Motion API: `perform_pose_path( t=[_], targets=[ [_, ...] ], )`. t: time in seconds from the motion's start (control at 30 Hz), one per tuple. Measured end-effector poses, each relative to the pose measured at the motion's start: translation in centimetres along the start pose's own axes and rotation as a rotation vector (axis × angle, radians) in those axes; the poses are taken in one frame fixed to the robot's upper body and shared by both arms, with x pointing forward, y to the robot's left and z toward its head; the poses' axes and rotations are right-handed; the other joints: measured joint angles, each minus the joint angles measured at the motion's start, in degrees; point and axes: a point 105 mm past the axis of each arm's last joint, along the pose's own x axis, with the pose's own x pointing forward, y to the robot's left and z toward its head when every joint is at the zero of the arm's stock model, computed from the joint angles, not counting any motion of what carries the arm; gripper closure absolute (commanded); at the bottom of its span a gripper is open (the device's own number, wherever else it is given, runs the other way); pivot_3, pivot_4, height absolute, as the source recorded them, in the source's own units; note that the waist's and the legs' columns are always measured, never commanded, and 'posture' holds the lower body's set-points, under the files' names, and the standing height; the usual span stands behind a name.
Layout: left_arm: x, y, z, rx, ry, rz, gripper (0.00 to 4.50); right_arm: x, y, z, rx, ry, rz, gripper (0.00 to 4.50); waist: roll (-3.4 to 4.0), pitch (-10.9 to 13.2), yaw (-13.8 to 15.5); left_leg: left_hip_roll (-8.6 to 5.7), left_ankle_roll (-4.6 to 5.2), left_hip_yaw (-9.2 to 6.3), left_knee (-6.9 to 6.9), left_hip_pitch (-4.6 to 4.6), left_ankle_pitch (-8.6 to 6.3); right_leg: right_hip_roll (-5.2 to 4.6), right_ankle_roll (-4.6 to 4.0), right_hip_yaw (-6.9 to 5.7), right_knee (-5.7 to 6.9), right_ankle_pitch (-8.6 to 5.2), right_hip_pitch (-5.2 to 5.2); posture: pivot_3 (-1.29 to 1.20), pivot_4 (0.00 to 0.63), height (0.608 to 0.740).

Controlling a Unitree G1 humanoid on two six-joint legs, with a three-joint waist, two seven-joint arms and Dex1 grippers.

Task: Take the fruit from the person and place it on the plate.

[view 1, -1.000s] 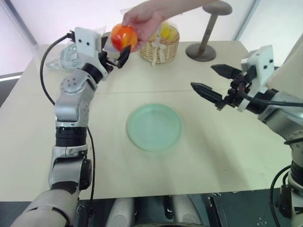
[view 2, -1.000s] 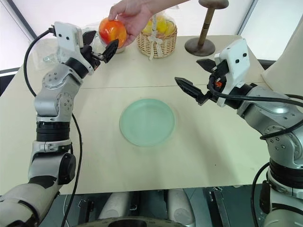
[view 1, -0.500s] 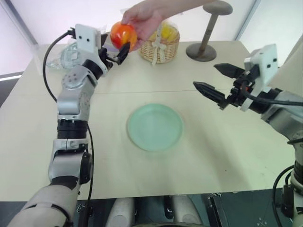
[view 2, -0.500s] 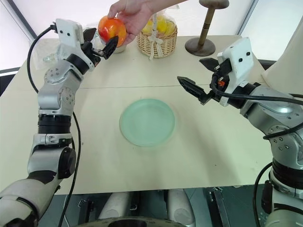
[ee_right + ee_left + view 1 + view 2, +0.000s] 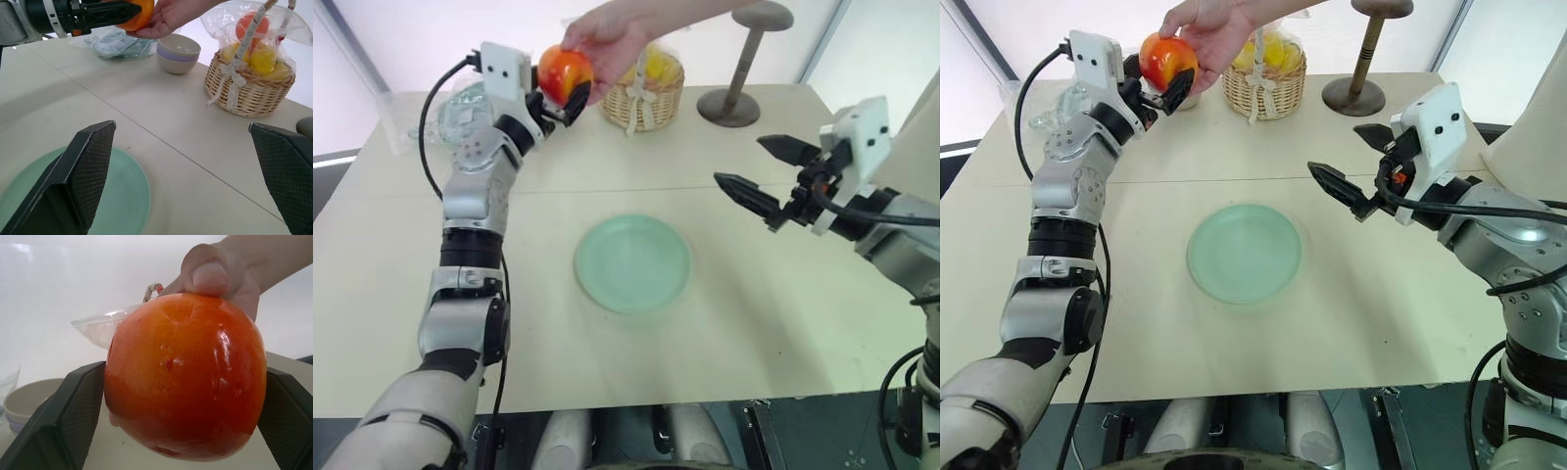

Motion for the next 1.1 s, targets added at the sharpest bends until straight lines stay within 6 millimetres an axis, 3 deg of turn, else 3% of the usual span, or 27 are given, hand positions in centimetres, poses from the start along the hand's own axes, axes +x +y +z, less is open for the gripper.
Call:
perform_pose_path(
  t=[0.37,0.4,0.5,0.97,1.1],
  targets=[
    [0.3,-0.1,-0.2,0.002,0.002,-0.008,0.0,-0.1,-0.2,-0.2,0.006,0.006,-0.018,0.05,0.0,0.0,0.0,0.0,0.0,0.0,0.0,-0.01,0.0,0.0,0.0,0.0,0.0,0.0,0.0,0.0,0.15,0.74],
    [0.3,-0.1,-0.3,0.001,0.005,-0.009,0.56,-0.1,-0.2,-0.3,0.007,0.007,-0.019,0.0,0.0,0.0,0.01,0.0,0.0,0.0,0.0,-0.01,0.0,0.0,0.0,0.0,-0.01,0.0,0.0,0.0,0.15,0.74],
    [0.3,-0.2,-0.4,0.002,0.009,-0.015,1.53,-0.1,-0.2,-0.3,0.008,0.009,-0.019,0.0,0.0,0.0,0.01,0.0,0.0,0.0,0.0,-0.01,0.0,0.0,0.0,0.0,-0.01,0.0,0.0,0.0,0.15,0.74],
    [0.3,-0.5,-0.4,-0.002,0.011,-0.038,1.54,-0.2,-0.2,-0.6,0.014,0.017,-0.02,0.0,0.0,0.0,0.0,0.0,0.0,0.0,0.0,-0.01,0.0,0.0,0.0,0.0,-0.01,0.0,0.0,0.0,0.15,0.74],
    [0.0,-1.5,1.3,-0.014,-0.017,-0.128,1.54,-0.2,-0.2,-0.6,0.014,0.018,-0.02,0.0,0.0,0.0,-0.09,0.0,0.0,0.0,0.0,-0.03,0.0,0.0,0.0,0.0,-0.02,0.0,-0.02,0.0,0.15,0.74]
  ],
)
